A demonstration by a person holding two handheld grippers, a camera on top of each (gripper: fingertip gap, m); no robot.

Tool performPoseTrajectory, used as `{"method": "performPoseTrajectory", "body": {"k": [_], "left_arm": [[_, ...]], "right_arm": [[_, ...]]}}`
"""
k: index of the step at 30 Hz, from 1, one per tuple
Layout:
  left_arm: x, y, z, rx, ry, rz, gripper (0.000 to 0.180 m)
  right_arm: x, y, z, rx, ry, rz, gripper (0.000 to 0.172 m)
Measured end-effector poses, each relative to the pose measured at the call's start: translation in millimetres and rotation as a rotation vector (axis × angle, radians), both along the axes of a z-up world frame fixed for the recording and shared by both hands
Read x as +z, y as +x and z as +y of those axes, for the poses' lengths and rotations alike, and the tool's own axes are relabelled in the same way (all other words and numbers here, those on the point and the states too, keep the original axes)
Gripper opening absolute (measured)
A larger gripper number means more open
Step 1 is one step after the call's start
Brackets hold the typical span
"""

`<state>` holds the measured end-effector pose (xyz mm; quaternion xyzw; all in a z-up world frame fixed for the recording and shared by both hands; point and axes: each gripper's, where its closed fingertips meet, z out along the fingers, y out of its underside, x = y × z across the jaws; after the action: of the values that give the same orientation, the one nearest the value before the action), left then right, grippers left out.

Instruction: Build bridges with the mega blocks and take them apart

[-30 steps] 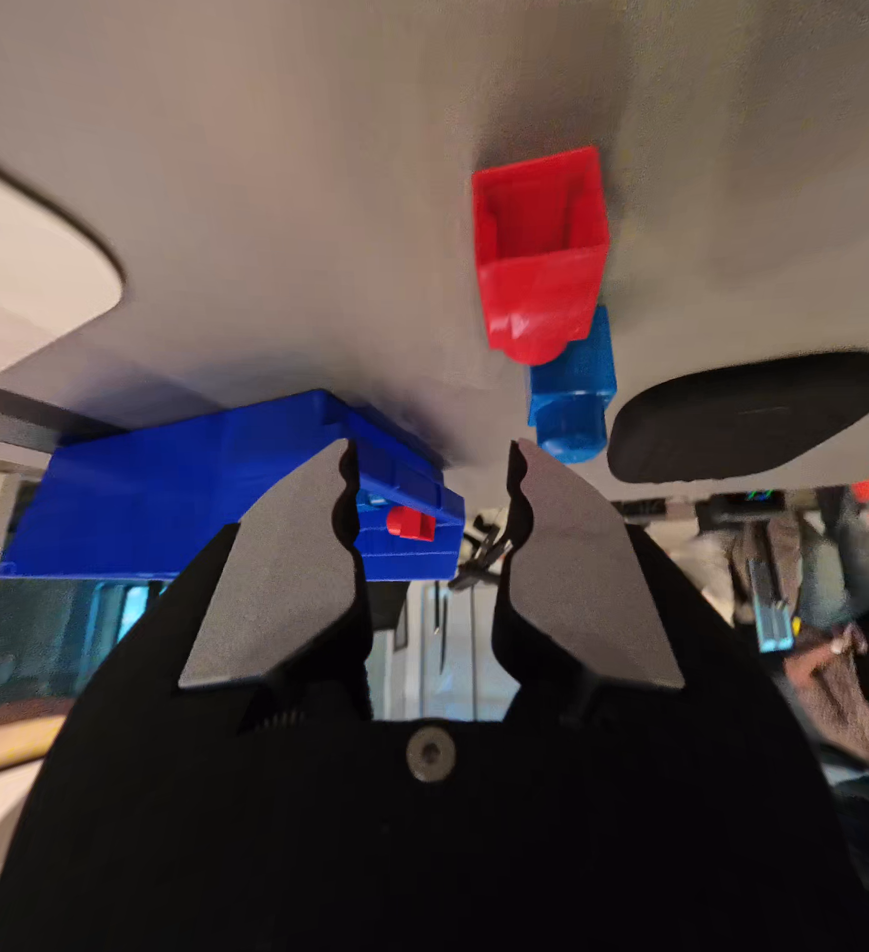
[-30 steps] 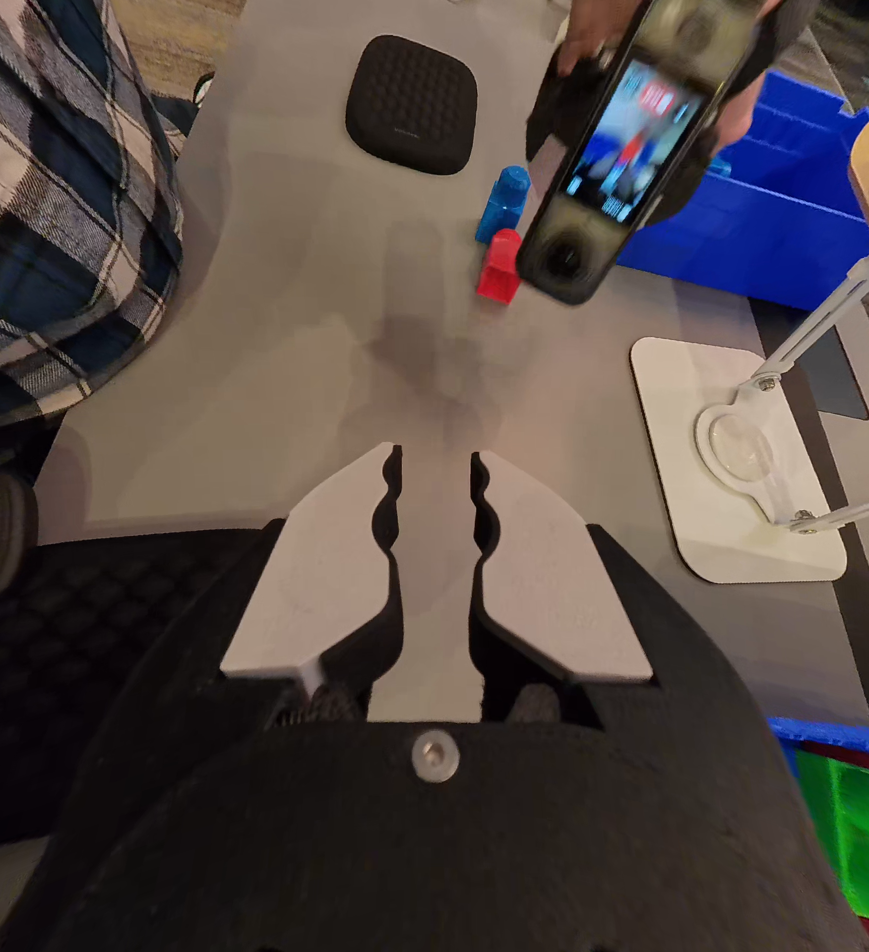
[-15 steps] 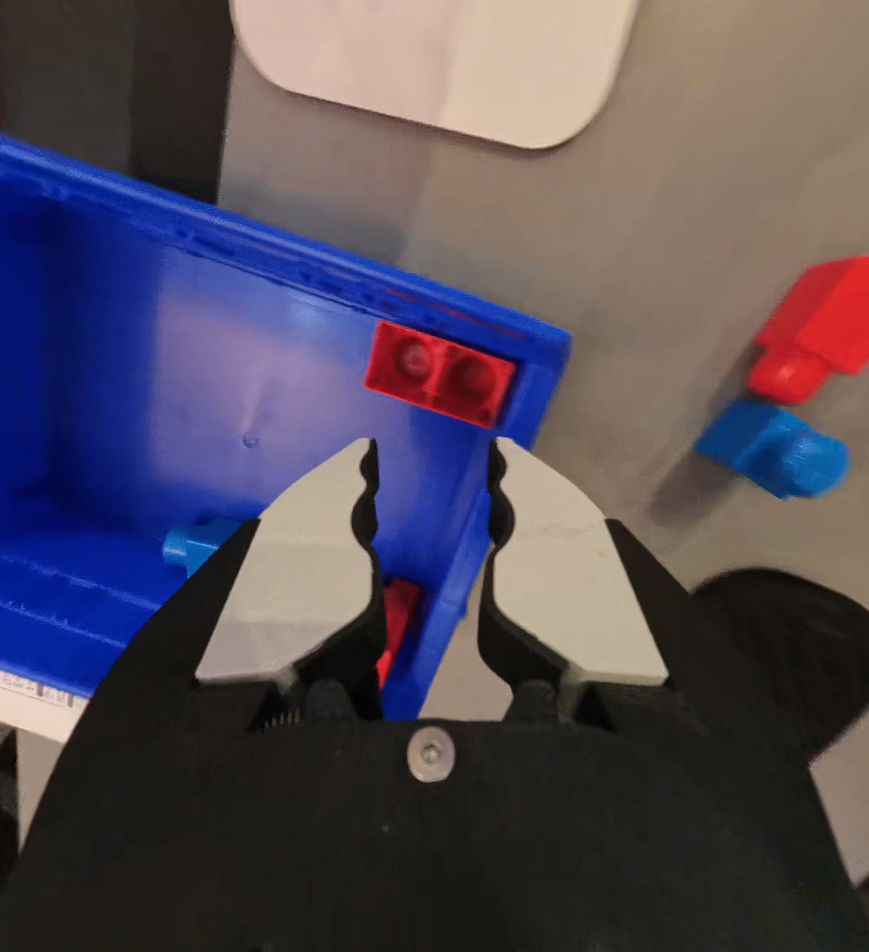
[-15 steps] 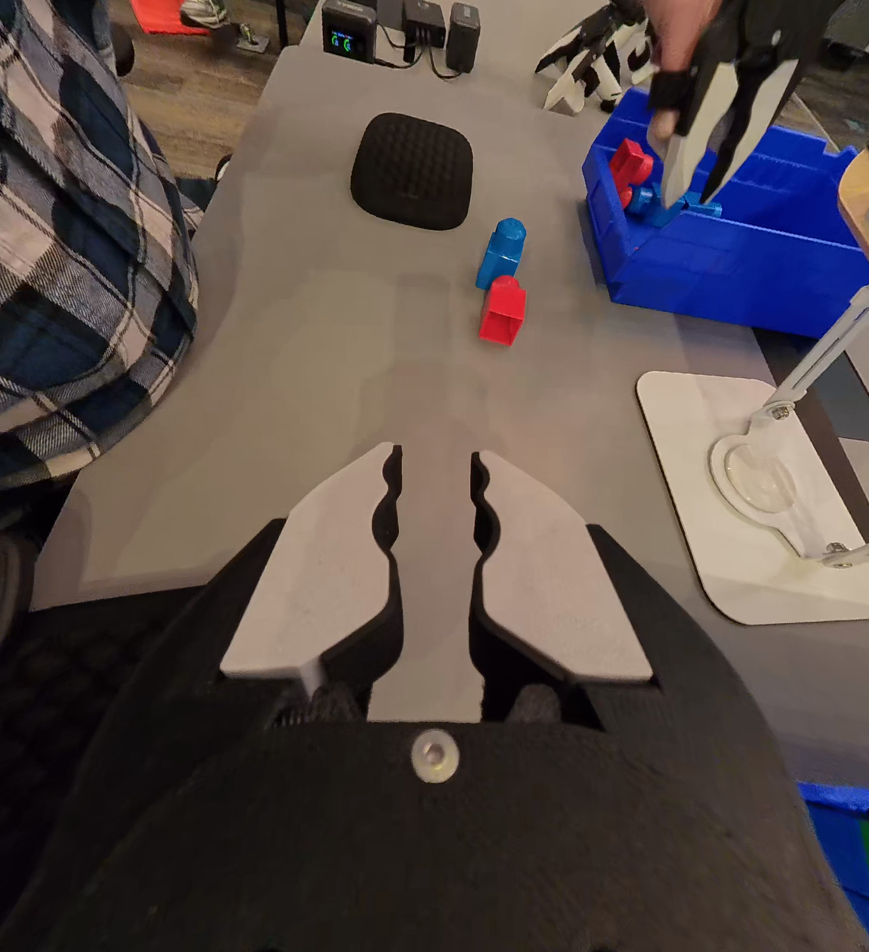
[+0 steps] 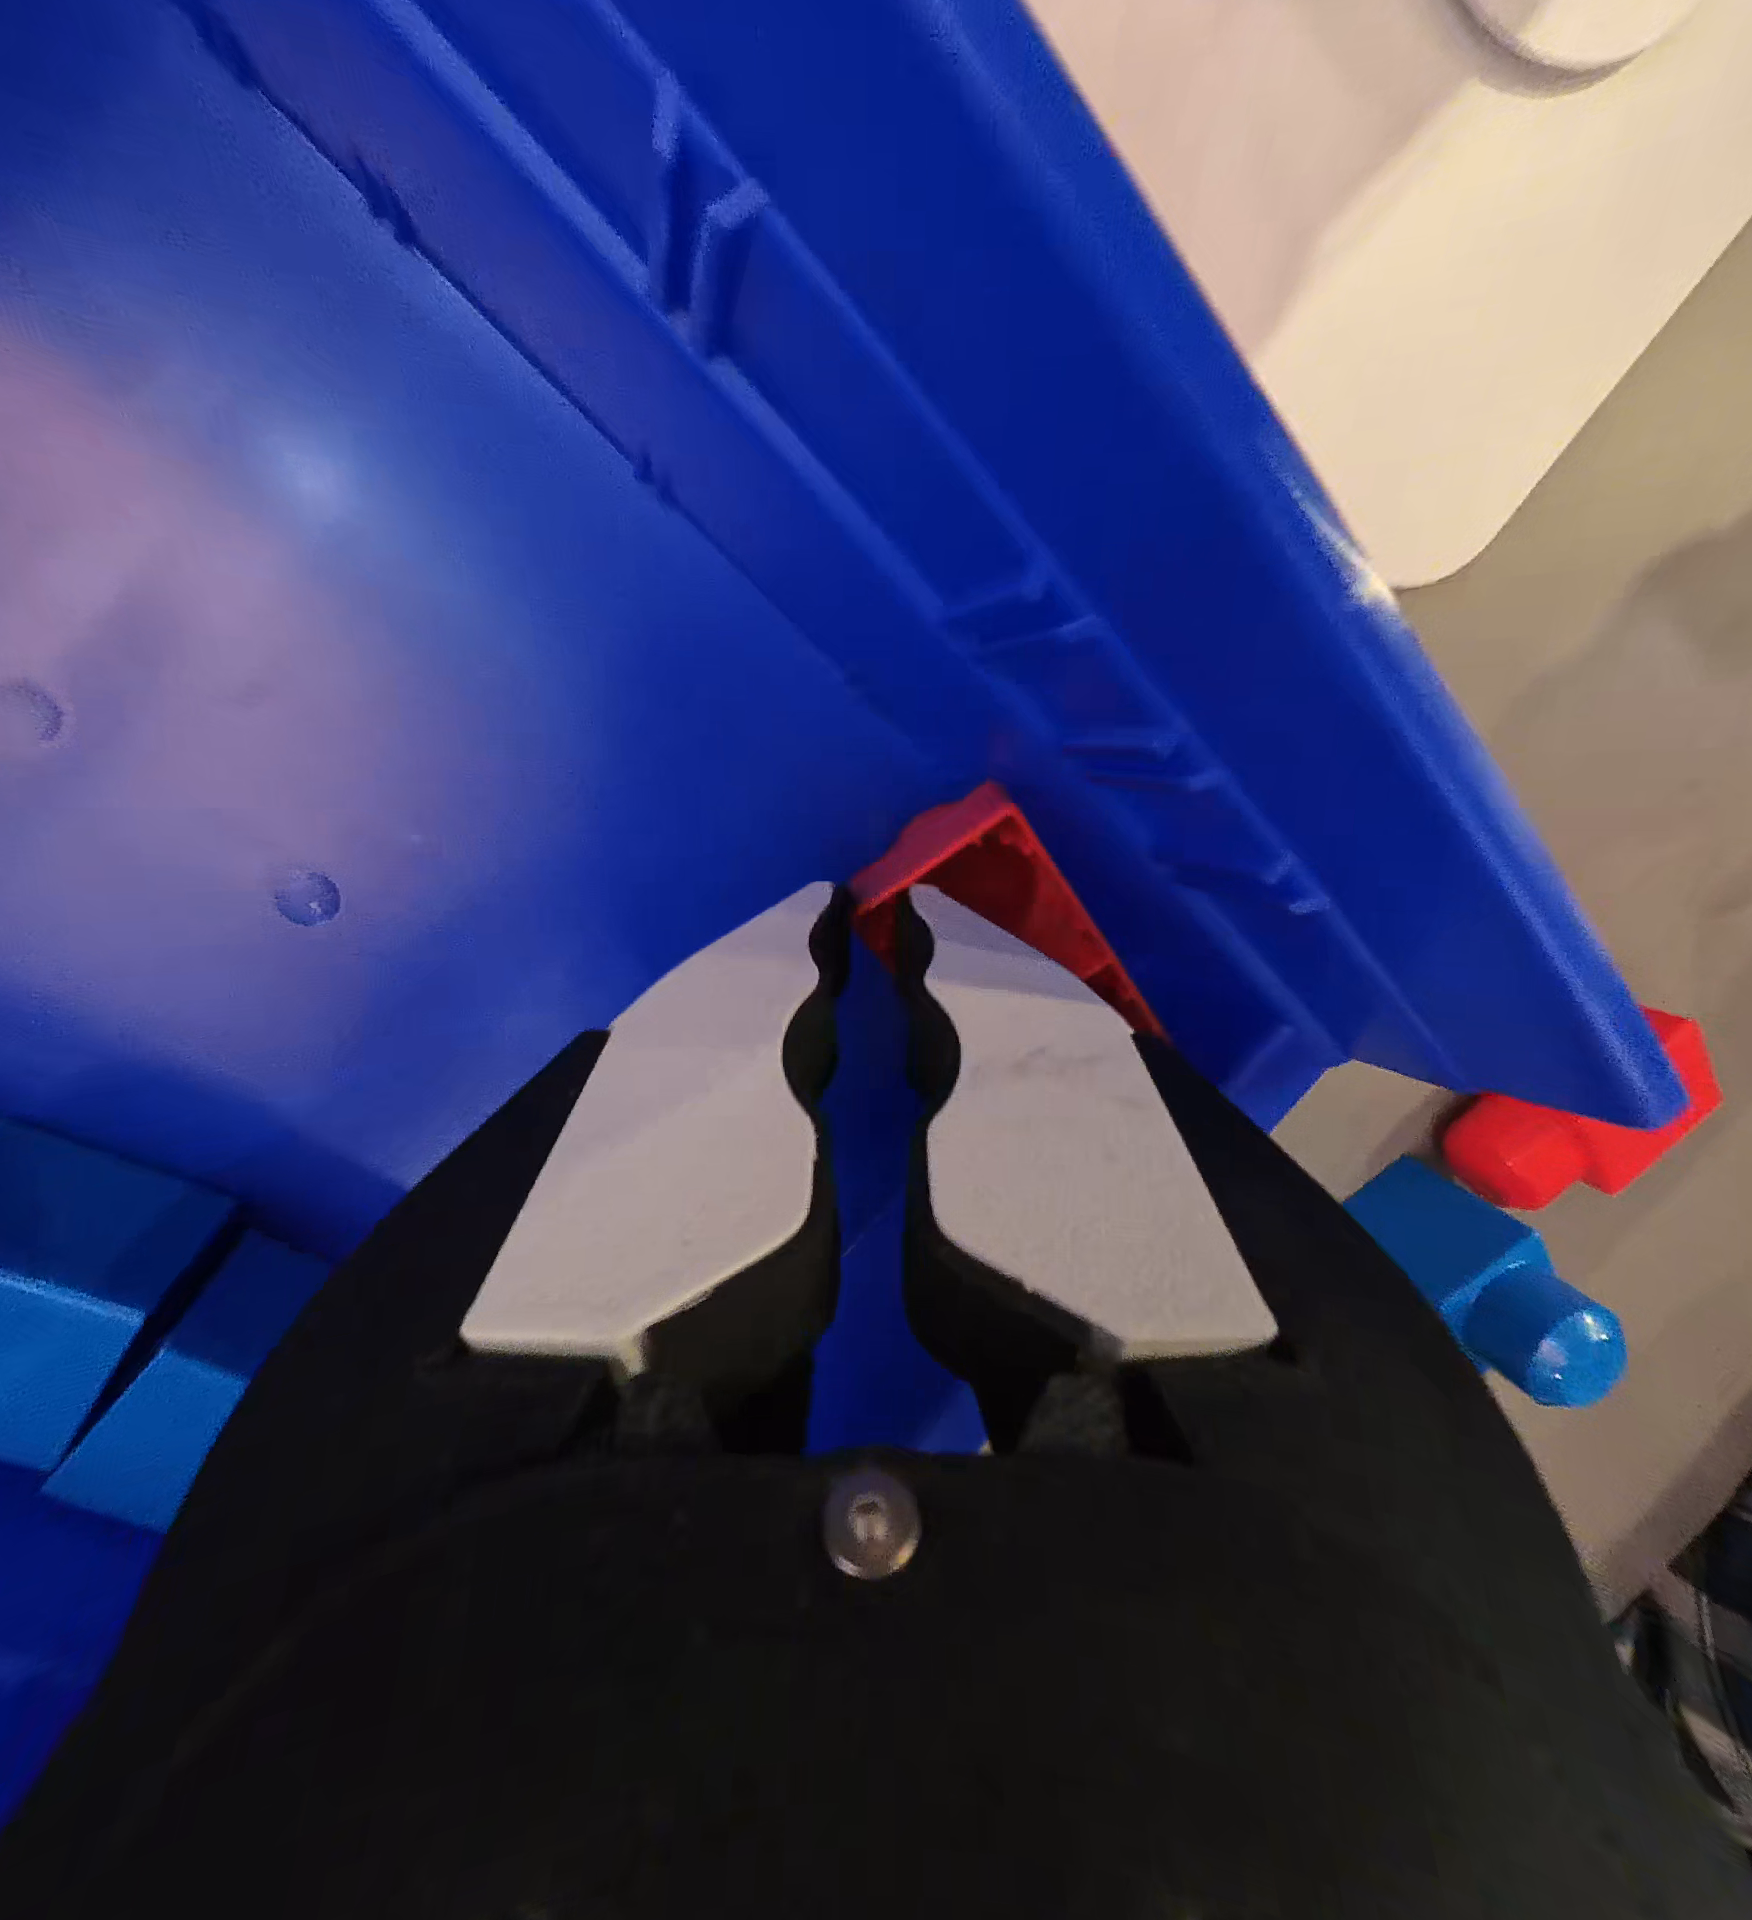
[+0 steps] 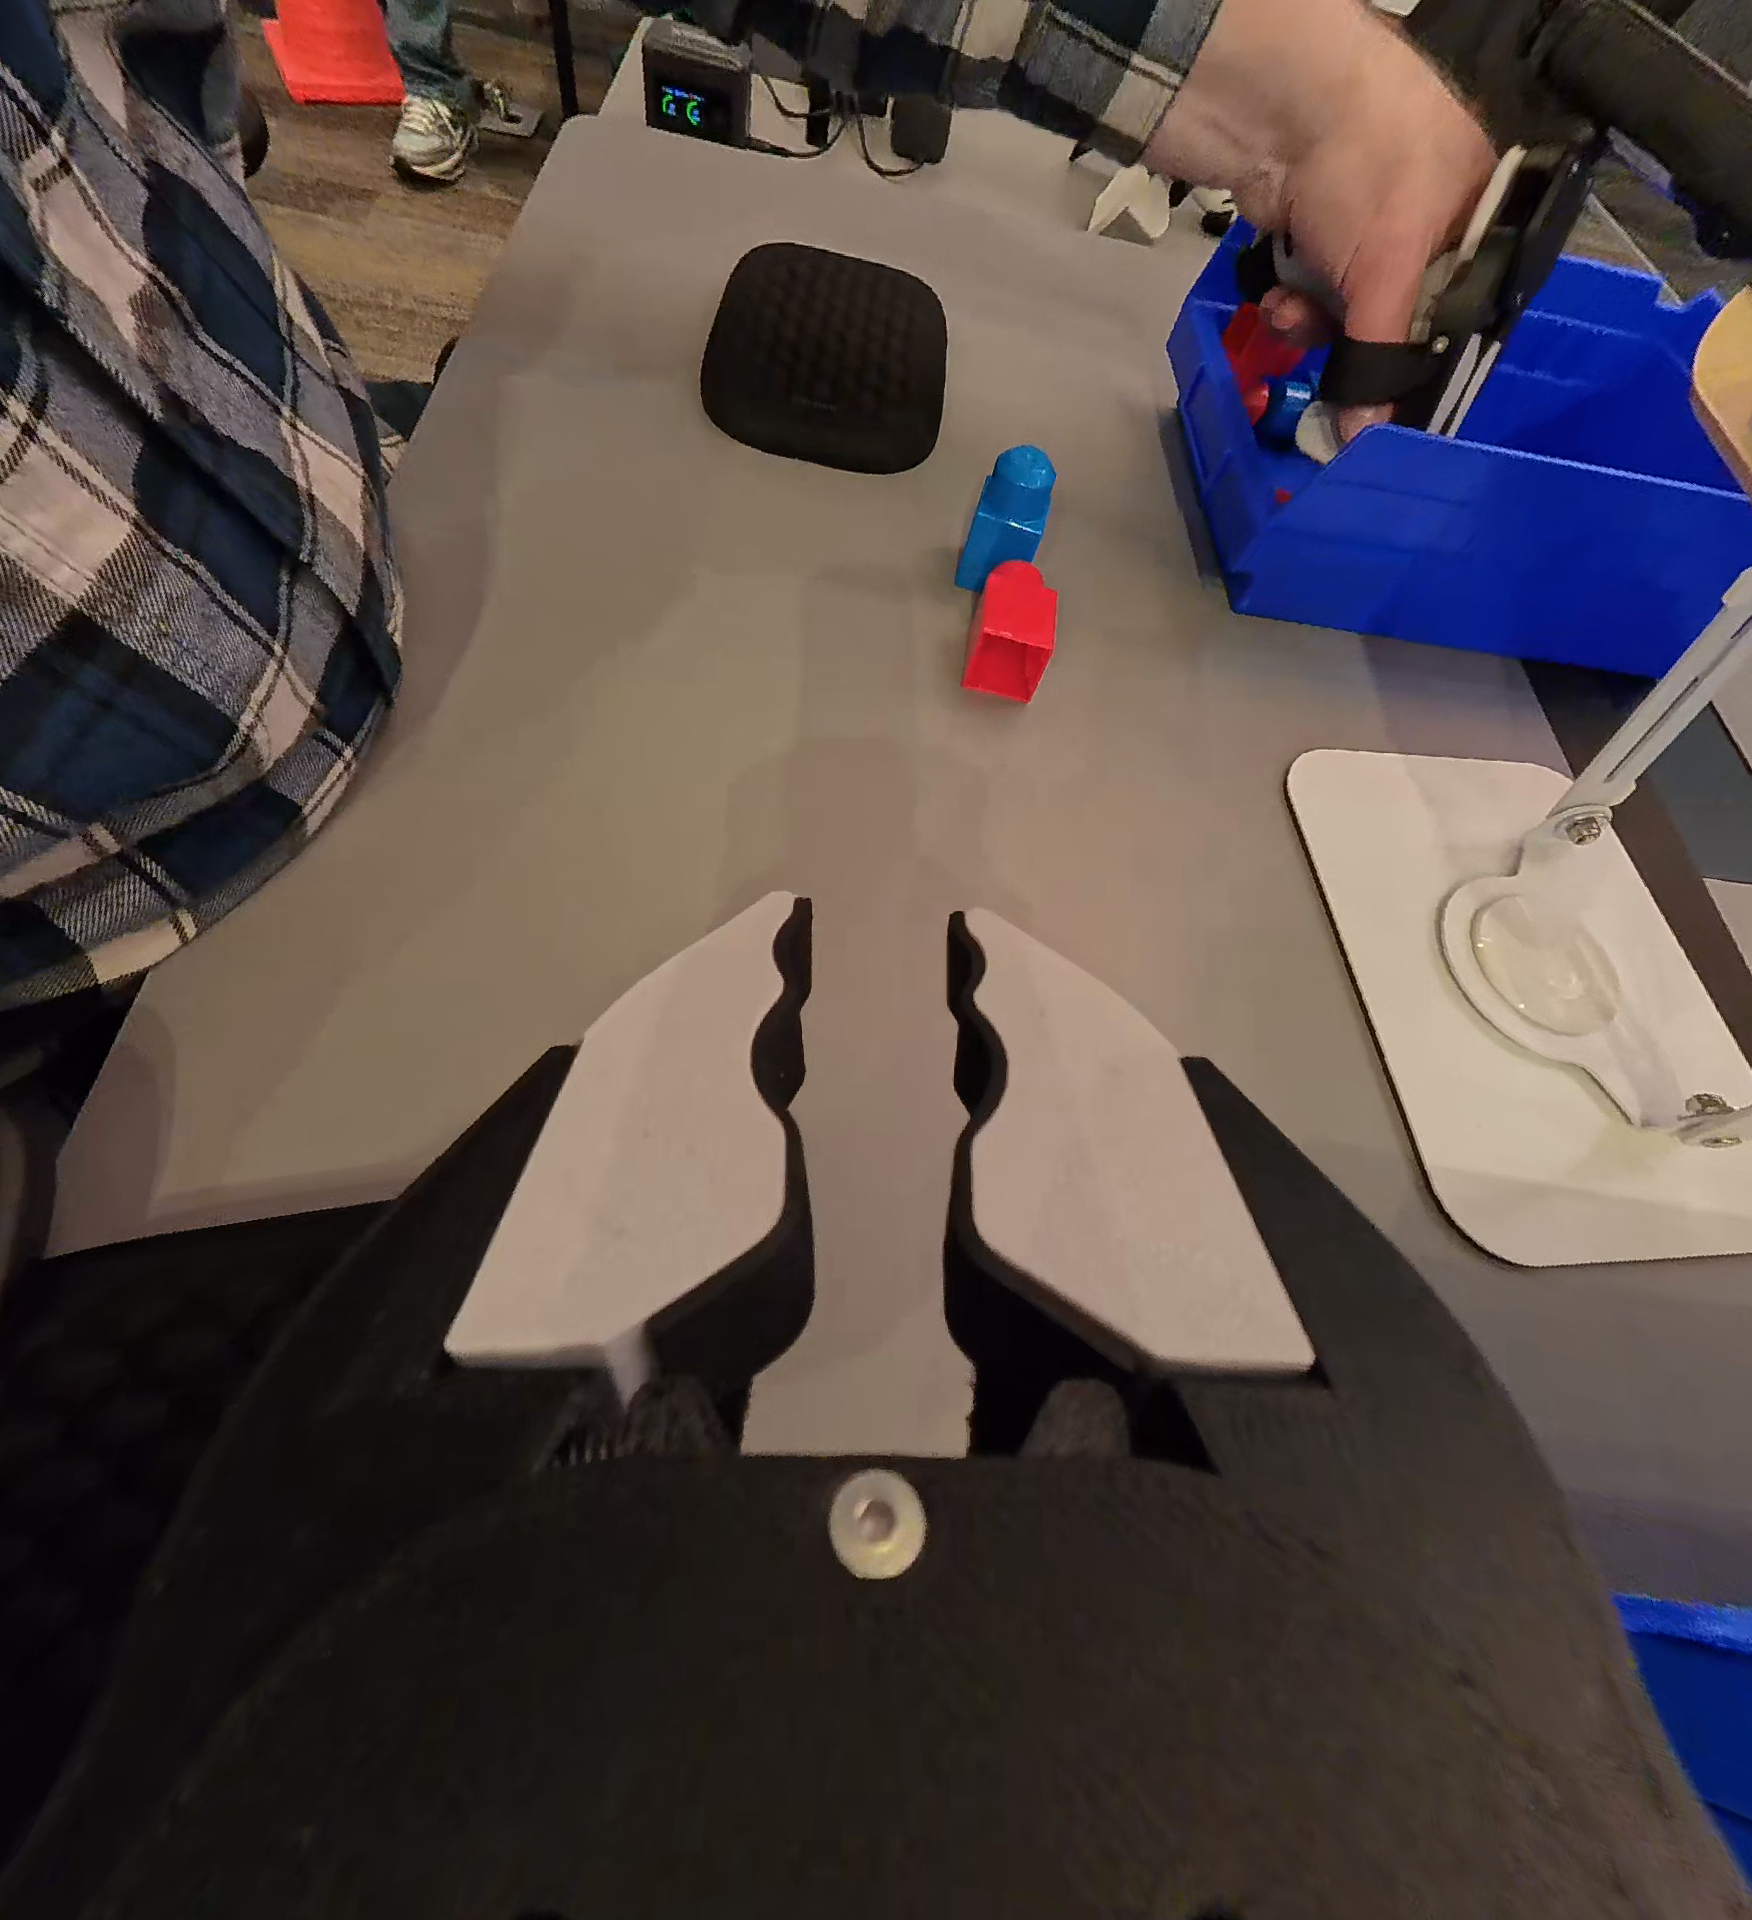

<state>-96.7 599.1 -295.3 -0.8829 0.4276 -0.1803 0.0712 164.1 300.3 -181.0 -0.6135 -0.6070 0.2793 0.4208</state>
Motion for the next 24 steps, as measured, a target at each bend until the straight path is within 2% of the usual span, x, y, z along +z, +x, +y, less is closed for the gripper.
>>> {"method": "performPoseTrajectory", "body": {"k": [2,4,7,10,12,14,17,19,23,24], "left_arm": [[6.7,-2.5,1.7,0.013,0.022,-0.031,0.007],[22.9,-10.3,6.2,0.023,0.108,-0.037,0.008],[75.7,-9.5,-3.4,0.036,0.226,-0.195,0.007],[132.8,10.3,-41.6,-0.001,0.276,-0.452,0.006],[142.5,32.0,-74.7,-0.04,0.254,-0.506,0.006],[132.8,65.3,-109.5,-0.128,0.24,-0.491,0.006],[101.7,115.5,-152.2,-0.281,0.227,-0.396,0.007],[70.4,133.5,-166.8,-0.389,0.267,-0.229,0.007],[36.3,161.3,-189.1,-0.508,0.269,-0.12,0.007],[33.7,167.8,-194.0,-0.506,0.24,-0.143,0.007]], "right_arm": [[0.8,0.9,-0.7,-0.003,-0.003,-0.001,0.025],[2.1,1.3,-1.6,-0.01,0.0,-0.009,0.025],[8.2,2.0,-1.4,-0.035,0.01,-0.012,0.026],[21.1,-0.3,0.7,-0.063,0.027,0.017,0.026],[26.7,-3.1,1.3,-0.071,0.038,0.018,0.027],[29.2,-5.4,1.8,-0.079,0.047,0.004,0.027],[30.8,-8.7,-2.4,-0.078,0.051,-0.002,0.027],[30.0,-9.7,-6.9,-0.077,0.05,-0.007,0.027],[24.4,-6.5,-14.1,-0.083,0.035,-0.011,0.027],[22.8,-5.7,-15.1,-0.083,0.029,-0.008,0.027]]}}
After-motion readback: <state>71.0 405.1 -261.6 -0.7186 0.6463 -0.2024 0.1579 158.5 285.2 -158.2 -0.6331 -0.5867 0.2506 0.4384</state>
